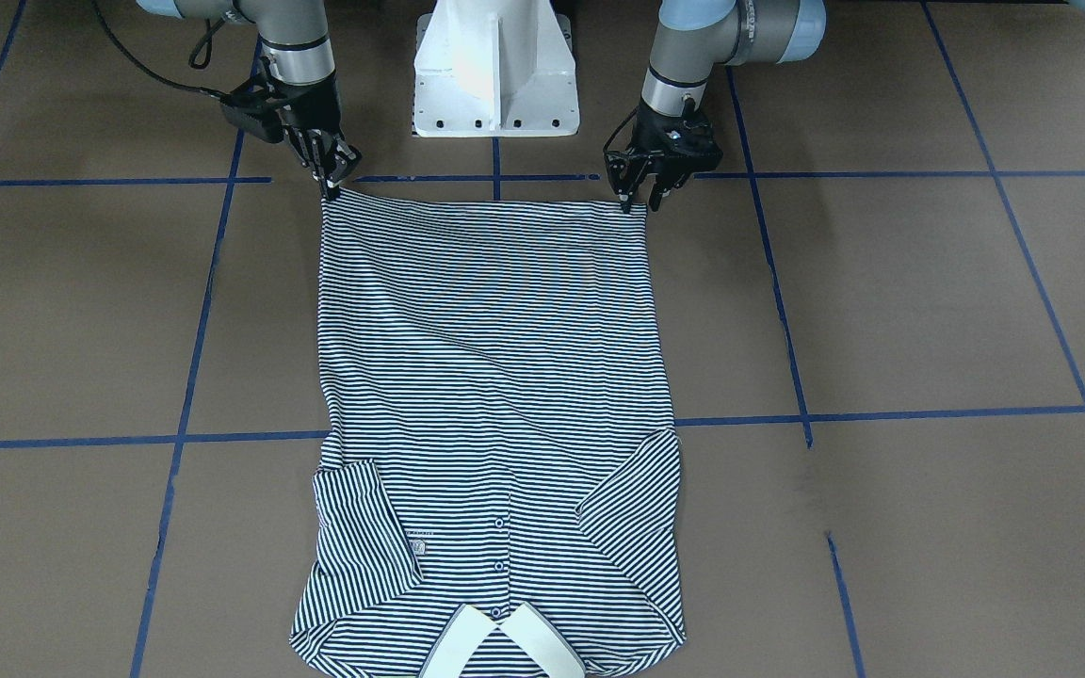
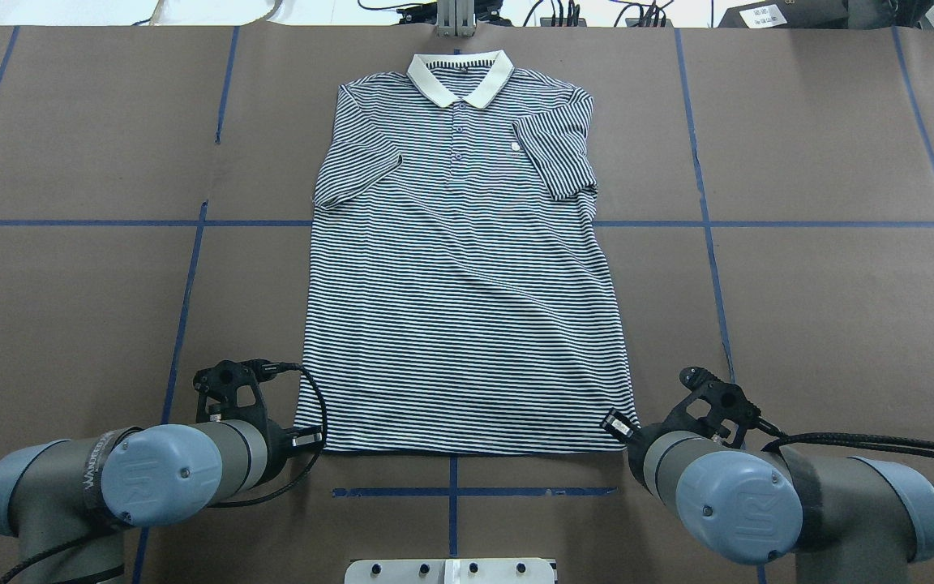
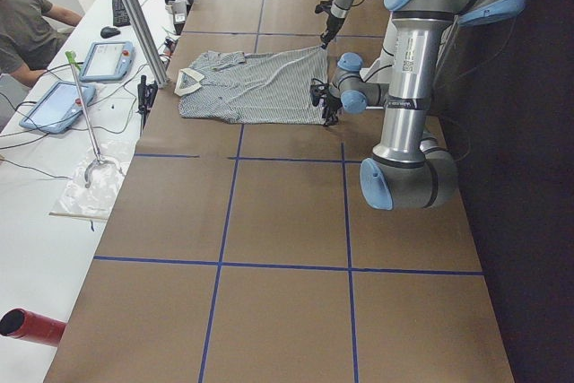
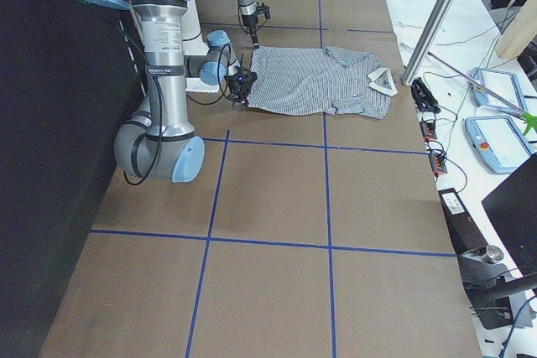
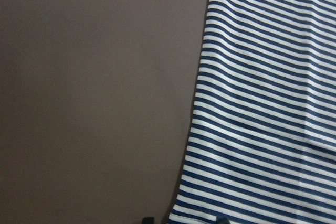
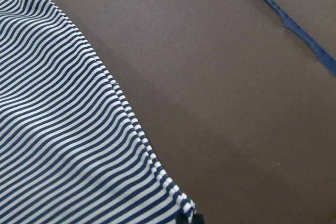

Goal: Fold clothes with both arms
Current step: 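Grasp the two hem corners with the left and right grippers, then lift the hem with both grippers and fold it toward the collar, then release the hem and hold both grippers above the folded shirt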

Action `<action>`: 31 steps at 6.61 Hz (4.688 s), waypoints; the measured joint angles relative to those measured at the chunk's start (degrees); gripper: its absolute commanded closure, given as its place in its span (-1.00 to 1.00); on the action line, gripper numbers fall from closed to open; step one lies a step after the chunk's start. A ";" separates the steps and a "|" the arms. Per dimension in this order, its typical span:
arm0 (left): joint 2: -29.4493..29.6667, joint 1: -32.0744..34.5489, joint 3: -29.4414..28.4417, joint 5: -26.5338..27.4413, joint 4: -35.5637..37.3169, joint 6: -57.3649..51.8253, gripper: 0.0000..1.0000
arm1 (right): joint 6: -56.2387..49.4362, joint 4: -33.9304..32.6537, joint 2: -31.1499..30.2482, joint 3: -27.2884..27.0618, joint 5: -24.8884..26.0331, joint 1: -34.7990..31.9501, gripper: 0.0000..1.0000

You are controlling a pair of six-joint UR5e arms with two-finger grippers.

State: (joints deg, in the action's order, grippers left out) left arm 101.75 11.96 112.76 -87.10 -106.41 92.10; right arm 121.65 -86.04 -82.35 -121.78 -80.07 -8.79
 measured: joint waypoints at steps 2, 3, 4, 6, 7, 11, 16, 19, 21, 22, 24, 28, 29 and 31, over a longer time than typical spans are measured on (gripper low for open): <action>0.00 -0.01 -0.05 0.00 0.06 0.01 1.00 | -0.01 0.00 -0.03 -0.08 -0.06 0.00 1.00; 0.03 -0.01 0.27 -0.02 0.09 0.03 1.00 | -0.01 0.00 -0.14 -0.08 -0.08 0.00 1.00; 0.01 0.05 1.57 -0.06 0.36 0.14 1.00 | -0.01 0.00 -0.29 -0.38 -0.11 0.00 1.00; -0.22 -0.66 8.74 -0.16 5.76 2.21 1.00 | -0.01 0.00 -2.66 -3.74 -1.40 1.00 1.00; -0.46 -2.35 12.47 -0.21 9.01 4.90 1.00 | -0.01 0.00 -4.59 -6.47 -1.91 2.93 1.00; -0.52 -7.75 20.73 0.45 14.48 15.11 1.00 | -0.37 0.20 -10.95 -17.30 -2.76 5.12 1.00; 17.89 18.80 -7.75 0.32 3.96 -4.38 1.00 | -25.63 0.29 14.09 9.43 -8.43 -21.52 1.00; 23.77 26.58 -22.83 0.95 -3.14 -11.32 1.00 | -32.37 0.88 27.62 30.40 -12.61 -31.66 1.00; 25.73 27.59 -32.22 2.48 -10.43 -12.46 1.00 | -33.52 5.85 33.01 41.41 -14.44 -34.54 1.00; 26.25 27.81 -34.93 3.41 -12.22 -13.12 1.00 | -33.83 8.09 34.06 45.08 -15.13 -35.39 1.00; 26.74 28.12 -38.28 4.74 -15.18 -14.40 1.00 | -34.19 11.37 35.95 51.02 -15.51 -36.27 1.00; 28.67 28.18 -39.26 4.76 -15.95 -14.50 1.00 | -34.28 14.21 36.86 54.84 -15.54 -36.67 1.00; 28.99 28.15 -39.66 4.70 -15.99 -14.49 1.00 | -34.33 14.84 36.84 55.11 -15.53 -36.70 1.00; 29.17 28.19 -38.92 4.53 -15.91 -14.80 1.00 | -34.35 15.22 36.53 53.42 -15.85 -36.77 1.00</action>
State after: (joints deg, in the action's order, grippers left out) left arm 130.92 40.16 73.84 -82.57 -122.32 77.30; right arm 87.30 -70.82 -45.83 -68.37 -95.92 -45.56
